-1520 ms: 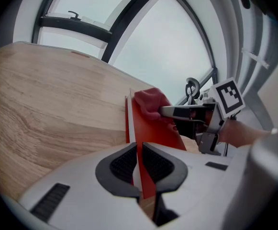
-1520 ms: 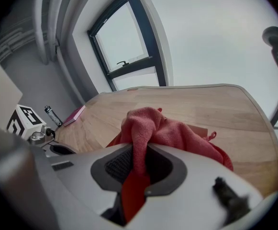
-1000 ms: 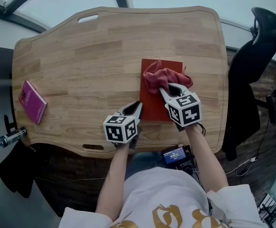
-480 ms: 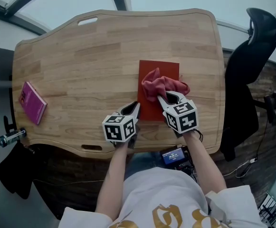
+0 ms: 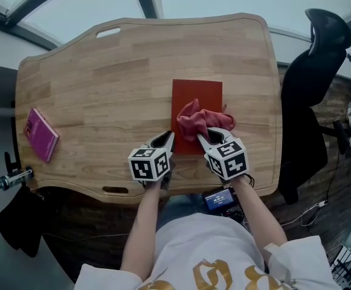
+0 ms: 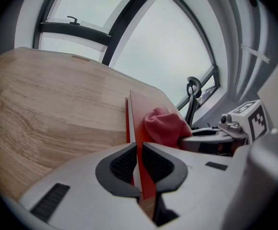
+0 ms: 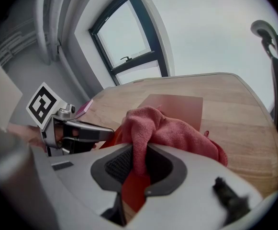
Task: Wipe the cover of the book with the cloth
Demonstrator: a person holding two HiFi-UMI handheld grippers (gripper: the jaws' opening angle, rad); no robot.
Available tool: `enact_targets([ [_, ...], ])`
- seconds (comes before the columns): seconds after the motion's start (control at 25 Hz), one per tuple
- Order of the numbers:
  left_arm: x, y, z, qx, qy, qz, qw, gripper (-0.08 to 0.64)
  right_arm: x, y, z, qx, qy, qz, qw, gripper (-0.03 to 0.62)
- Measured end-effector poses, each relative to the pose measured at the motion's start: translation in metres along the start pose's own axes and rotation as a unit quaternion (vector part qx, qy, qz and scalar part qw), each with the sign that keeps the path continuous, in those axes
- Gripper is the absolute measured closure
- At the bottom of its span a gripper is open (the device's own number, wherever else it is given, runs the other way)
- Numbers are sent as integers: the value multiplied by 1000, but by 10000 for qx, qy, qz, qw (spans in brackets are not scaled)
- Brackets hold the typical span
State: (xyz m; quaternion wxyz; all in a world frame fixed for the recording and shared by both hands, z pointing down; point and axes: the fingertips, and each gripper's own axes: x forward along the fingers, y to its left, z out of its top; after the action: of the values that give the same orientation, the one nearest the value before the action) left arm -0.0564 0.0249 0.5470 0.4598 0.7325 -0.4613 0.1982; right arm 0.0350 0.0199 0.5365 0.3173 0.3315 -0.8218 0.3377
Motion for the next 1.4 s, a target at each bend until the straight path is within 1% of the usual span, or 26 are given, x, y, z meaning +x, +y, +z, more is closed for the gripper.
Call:
enact_targets([
  [0.6,0,-1,1,141,-24,-57,9999,517,-11,16,-23,105,9,-24,9999,517],
  [0.84,0,0,0,178,-15,-102,9998,517,-13,25,-32,33,94,-56,9999,517],
  [0.96,0,0,0,182,-7,-130,9997,517,-14,25,-34,71,87,-72,9999,517],
  [1.04,0,-1,0,262,7,-121,9996,517,-13,25,-33,93,80,-79,9999,517],
  [1.16,0,-2,1,532,69,-58,9985,515,-12,24,-32,103,89,-49,9999,517],
  [1.2,0,-2,1,554,74,-65,9984,515,-12,24,-32,108,91,-38,9999,517],
  [1.4,0,-2,1,456,81,-131,9988,514,-11,21,-29,161,77,-4,9998,517],
])
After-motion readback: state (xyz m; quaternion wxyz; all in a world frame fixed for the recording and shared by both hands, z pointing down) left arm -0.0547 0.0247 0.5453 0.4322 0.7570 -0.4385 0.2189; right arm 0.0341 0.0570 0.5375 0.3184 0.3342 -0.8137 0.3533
